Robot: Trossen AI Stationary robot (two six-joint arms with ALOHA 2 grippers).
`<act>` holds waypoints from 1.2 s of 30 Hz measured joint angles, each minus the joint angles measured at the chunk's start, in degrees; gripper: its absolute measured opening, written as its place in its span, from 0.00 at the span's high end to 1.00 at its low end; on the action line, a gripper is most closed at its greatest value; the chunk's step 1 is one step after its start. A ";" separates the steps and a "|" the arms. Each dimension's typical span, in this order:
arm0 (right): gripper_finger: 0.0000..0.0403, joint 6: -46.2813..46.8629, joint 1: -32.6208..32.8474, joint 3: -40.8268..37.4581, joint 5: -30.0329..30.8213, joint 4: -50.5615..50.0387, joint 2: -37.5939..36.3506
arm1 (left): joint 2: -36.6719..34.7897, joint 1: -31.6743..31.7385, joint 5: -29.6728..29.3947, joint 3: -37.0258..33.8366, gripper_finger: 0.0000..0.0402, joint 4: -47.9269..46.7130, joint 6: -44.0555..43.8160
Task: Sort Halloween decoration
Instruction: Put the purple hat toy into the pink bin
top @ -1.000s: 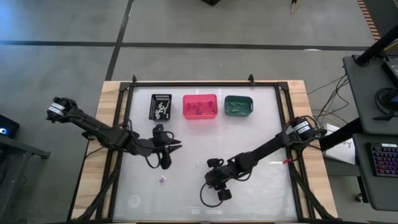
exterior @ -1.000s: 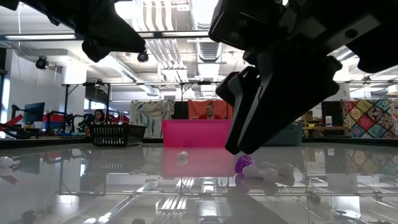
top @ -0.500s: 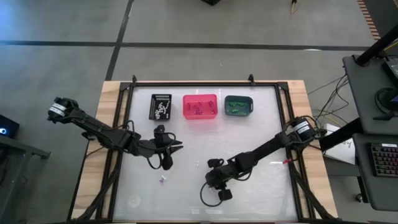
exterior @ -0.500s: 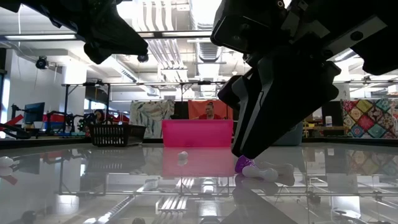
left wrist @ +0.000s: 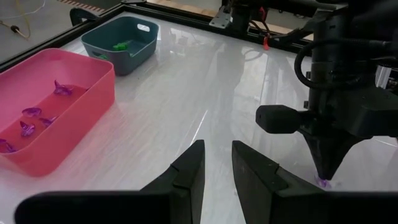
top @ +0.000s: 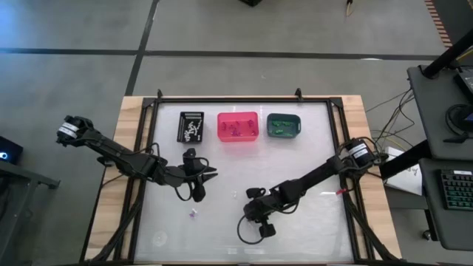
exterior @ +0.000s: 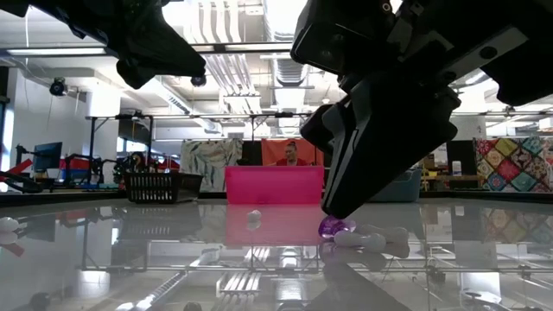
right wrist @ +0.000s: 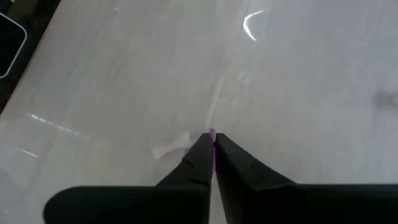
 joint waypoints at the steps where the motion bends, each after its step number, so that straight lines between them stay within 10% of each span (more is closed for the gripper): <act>1: 0.98 -0.02 -0.14 -0.02 0.00 -0.04 -0.14 | 0.02 0.00 0.00 0.00 0.84 0.00 0.00; 16: 0.98 -4.17 -6.40 -0.04 2.46 -2.03 -8.24 | -1.14 -0.04 0.00 -0.02 0.84 -0.10 0.76; 29: 0.98 -9.62 -26.71 -0.04 23.76 -1.74 -14.38 | -8.21 -0.33 -0.09 1.95 0.84 0.13 8.79; 36: 0.98 -8.32 -35.38 -0.13 10.59 -1.52 -13.65 | -8.31 -0.39 -0.07 1.86 0.84 -1.76 7.91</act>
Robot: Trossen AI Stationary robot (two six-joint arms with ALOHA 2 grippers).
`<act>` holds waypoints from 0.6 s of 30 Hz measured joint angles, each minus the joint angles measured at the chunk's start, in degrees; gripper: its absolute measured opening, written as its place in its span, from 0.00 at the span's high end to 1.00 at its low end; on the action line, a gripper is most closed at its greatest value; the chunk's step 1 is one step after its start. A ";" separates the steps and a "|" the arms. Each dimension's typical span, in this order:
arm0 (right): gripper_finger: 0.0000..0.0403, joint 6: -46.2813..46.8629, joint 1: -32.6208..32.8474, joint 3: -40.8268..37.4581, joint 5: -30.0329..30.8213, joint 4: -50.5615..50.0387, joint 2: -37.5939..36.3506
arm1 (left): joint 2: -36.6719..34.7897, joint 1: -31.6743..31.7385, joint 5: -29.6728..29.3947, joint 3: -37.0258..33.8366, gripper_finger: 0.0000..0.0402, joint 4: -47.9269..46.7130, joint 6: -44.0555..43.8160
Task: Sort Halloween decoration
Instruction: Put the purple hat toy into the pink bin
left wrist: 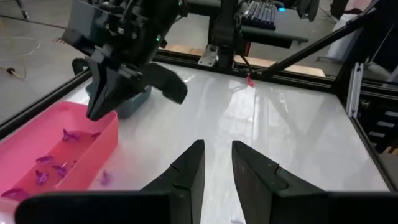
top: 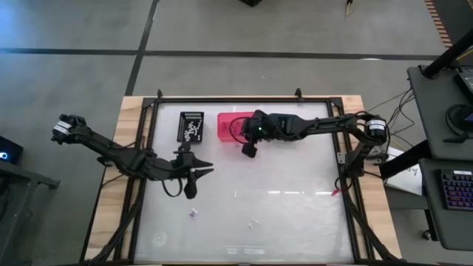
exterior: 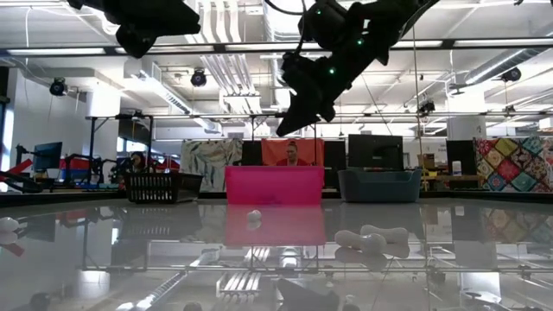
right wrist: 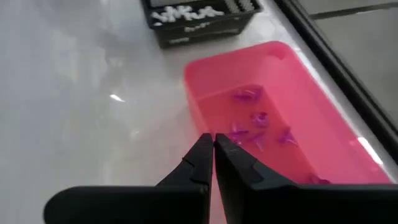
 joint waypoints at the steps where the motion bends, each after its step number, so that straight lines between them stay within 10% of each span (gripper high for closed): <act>1: 0.98 -0.10 -0.02 0.00 -0.89 0.04 0.00 | 0.09 0.00 0.00 0.00 0.84 -0.04 -0.04; 18: 0.98 21.85 5.50 -0.66 -1.37 -0.44 0.03 | 0.57 0.00 0.04 -0.46 0.84 -0.09 -0.80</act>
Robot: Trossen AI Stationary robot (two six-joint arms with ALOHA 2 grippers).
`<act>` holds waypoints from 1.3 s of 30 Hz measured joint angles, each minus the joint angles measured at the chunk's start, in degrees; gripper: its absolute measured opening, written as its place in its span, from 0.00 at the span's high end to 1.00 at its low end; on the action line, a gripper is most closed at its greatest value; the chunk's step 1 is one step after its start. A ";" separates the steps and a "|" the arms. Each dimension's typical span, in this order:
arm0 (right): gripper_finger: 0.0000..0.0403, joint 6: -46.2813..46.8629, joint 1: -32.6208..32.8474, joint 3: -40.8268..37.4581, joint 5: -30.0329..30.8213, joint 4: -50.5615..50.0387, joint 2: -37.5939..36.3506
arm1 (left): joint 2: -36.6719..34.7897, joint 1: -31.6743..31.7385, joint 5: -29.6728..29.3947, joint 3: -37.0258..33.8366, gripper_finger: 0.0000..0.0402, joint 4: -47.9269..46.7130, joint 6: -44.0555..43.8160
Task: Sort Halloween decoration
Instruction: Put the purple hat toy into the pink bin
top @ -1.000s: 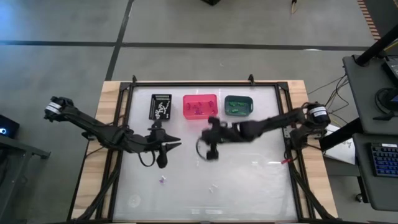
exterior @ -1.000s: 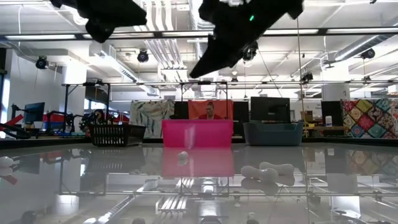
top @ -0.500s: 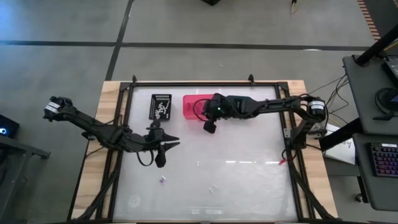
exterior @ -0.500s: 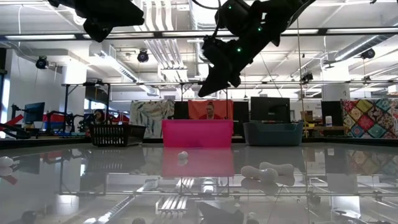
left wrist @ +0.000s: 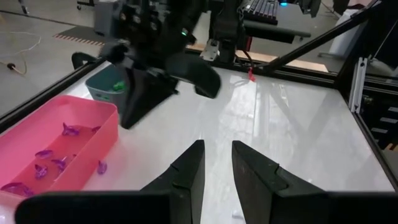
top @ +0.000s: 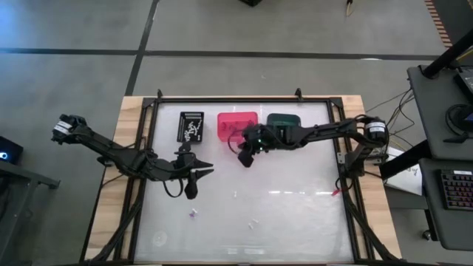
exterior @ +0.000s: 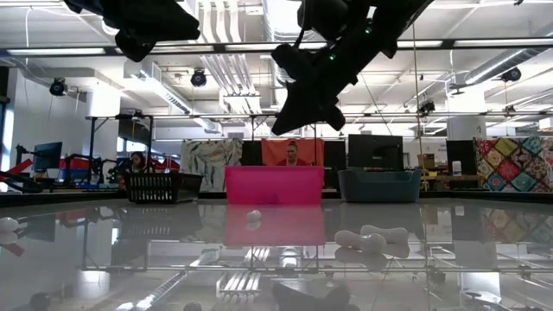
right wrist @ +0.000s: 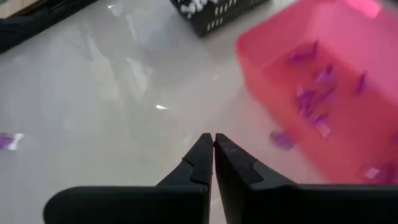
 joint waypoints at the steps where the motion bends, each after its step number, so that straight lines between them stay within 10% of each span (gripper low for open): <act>1: 0.98 2.03 0.58 -0.41 0.20 0.01 0.09 | 0.00 0.00 0.01 0.00 0.84 -0.03 0.13; 10: 0.98 24.37 3.49 -4.38 10.81 0.04 4.67 | 0.00 0.00 -1.73 -0.02 0.84 -0.02 2.30; 39: 0.98 32.06 5.02 -1.58 28.90 13.57 16.71 | -0.02 0.02 -7.51 -1.97 0.84 -7.43 4.48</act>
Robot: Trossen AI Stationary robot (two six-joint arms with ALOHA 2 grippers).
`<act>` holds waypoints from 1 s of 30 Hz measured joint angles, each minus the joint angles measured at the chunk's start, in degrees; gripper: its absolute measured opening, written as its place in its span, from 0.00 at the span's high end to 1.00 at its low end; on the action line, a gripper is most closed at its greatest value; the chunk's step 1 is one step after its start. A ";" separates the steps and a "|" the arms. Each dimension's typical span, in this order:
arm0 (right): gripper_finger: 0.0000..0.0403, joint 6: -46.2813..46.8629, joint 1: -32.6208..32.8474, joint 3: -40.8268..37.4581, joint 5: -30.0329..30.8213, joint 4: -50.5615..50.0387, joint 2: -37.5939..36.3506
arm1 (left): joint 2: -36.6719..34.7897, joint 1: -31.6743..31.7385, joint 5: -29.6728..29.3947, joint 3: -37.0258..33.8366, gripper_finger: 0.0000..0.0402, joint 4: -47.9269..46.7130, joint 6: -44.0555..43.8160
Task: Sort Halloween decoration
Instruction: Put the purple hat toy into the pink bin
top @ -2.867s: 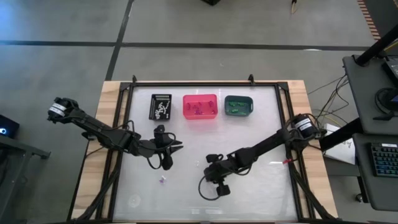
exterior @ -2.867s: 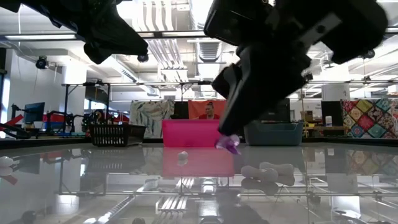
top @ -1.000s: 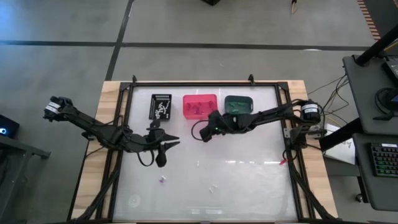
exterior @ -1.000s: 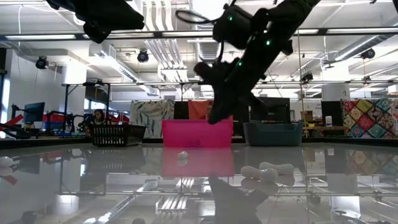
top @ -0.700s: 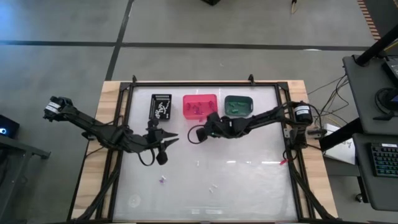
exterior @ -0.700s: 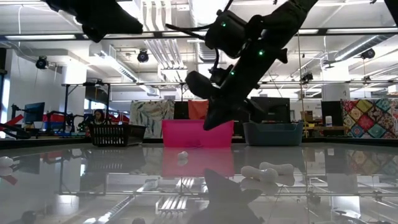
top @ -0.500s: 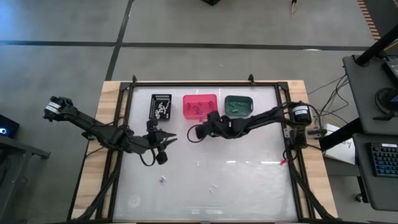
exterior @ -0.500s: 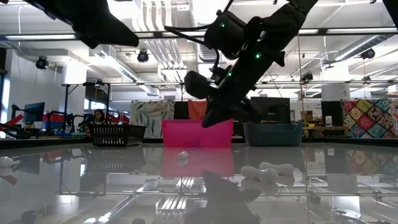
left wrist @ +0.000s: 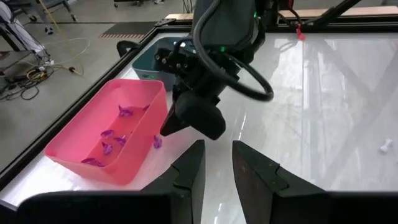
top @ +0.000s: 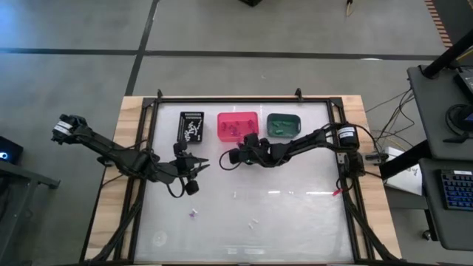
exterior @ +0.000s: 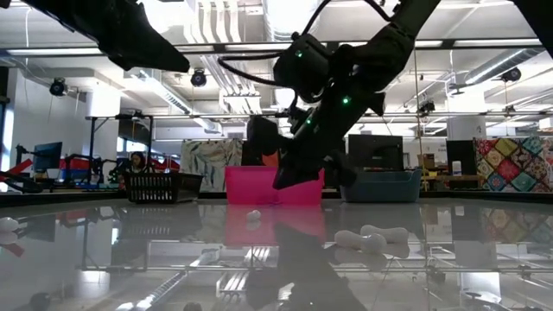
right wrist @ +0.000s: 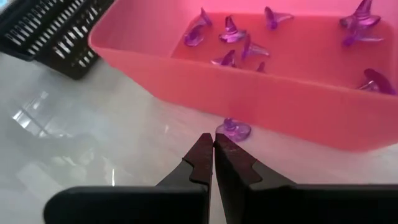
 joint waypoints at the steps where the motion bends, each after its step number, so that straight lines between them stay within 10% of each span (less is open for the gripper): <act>1: 0.98 -0.01 0.00 0.37 0.00 -0.22 0.46 | 0.00 -0.02 0.00 0.00 0.84 0.00 0.15; 30: 0.98 -0.22 -0.51 1.46 4.44 -0.08 3.45 | 0.00 -0.01 0.02 0.00 0.84 -0.62 -0.88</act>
